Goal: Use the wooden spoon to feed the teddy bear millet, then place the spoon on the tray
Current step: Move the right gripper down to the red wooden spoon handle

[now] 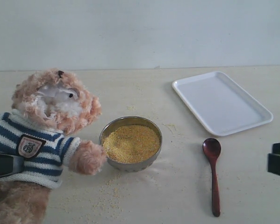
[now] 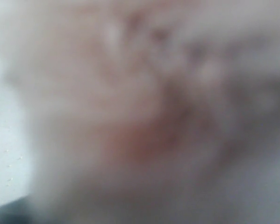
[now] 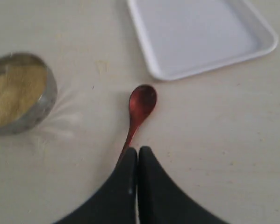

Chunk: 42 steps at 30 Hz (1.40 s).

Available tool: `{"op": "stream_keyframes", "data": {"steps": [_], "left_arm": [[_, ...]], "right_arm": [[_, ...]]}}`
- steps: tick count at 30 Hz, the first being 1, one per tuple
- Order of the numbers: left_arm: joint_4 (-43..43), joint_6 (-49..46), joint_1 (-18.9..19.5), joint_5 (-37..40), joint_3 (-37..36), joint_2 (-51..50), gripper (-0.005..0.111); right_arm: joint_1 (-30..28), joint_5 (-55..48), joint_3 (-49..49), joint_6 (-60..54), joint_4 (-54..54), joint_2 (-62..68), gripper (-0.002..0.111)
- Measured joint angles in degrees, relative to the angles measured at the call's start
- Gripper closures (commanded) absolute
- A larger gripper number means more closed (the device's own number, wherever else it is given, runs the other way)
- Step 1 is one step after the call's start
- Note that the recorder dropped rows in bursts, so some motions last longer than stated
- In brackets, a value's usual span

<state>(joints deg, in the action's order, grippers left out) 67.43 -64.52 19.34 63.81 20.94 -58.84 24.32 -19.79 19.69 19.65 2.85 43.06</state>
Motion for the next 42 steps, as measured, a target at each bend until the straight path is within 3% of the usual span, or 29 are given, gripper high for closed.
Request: {"op": "stream_keyframes", "data": {"steps": [2,4,5,7,13,21,29,33,37,42], "left_arm": [[0.0,0.0,0.0,0.0,0.0,0.0,0.102],[0.0,0.0,0.0,0.0,0.0,0.0,0.102],[0.0,0.0,0.0,0.0,0.0,0.0,0.102],[0.0,0.0,0.0,0.0,0.0,0.0,0.102],[0.0,0.0,0.0,0.0,0.0,0.0,0.102],[0.0,0.0,0.0,0.0,0.0,0.0,0.102],[0.0,0.0,0.0,0.0,0.0,0.0,0.102],[0.0,0.0,0.0,0.0,0.0,0.0,0.102],[0.0,0.0,0.0,0.0,0.0,0.0,0.102],[0.0,0.0,0.0,0.0,0.0,0.0,0.102]], "right_arm": [[6.2,1.6,2.7,-0.4,0.8,8.3,0.092],[11.1,6.8,4.0,-0.6,1.0,15.7,0.063],[13.1,9.6,4.2,-0.6,1.0,19.6,0.054],[14.6,11.9,4.2,-0.8,0.2,24.0,0.044],[15.6,13.0,4.2,-0.8,-2.9,32.4,0.046],[15.6,16.3,4.2,-1.0,-6.8,33.5,0.046],[15.6,20.2,4.2,-10.4,-9.2,33.5,0.047],[15.6,23.5,4.2,-29.0,-22.3,33.5,0.047],[15.6,34.5,0.7,-47.4,-41.5,33.5,0.047],[15.6,35.2,-2.2,-46.3,-46.4,33.6,0.047]]}}
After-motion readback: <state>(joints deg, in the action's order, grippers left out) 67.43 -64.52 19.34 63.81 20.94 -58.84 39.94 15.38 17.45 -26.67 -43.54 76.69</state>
